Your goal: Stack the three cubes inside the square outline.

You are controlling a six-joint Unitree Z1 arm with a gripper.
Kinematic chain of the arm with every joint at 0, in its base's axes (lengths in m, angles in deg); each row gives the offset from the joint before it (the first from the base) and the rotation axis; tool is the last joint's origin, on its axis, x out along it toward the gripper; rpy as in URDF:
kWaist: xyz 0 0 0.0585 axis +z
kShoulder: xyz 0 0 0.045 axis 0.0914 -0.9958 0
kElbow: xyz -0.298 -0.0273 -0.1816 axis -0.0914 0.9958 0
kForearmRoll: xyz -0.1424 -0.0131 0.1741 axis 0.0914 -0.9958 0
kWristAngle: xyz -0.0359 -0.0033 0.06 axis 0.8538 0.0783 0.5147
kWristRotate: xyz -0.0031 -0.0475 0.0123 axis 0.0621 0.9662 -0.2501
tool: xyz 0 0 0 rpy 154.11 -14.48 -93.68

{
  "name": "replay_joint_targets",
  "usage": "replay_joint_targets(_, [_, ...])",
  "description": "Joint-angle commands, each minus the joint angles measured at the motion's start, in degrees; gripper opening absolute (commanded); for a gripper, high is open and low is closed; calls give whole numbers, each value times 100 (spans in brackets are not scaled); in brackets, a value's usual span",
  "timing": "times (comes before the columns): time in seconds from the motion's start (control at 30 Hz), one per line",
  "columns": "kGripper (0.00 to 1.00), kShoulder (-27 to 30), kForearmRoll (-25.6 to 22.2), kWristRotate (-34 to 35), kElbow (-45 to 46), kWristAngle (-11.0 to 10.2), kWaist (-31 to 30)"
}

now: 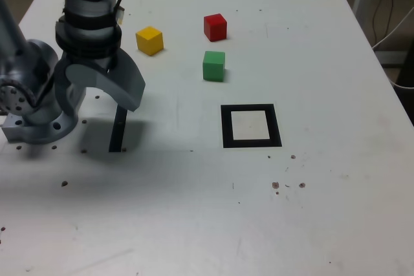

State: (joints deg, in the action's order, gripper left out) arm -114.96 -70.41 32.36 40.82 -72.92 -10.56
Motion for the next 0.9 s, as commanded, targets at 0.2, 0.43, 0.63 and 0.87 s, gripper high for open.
replay_joint_targets(0.2, [99, -25, -14, -11, -15, 15, 7])
replay_joint_targets(0.43, [99, -17, -21, -13, -43, 71, 5])
replay_joint_targets(0.63, [99, -34, -38, -11, -70, 79, 6])
replay_joint_targets(0.87, [99, -40, -71, -13, -67, 84, 6])
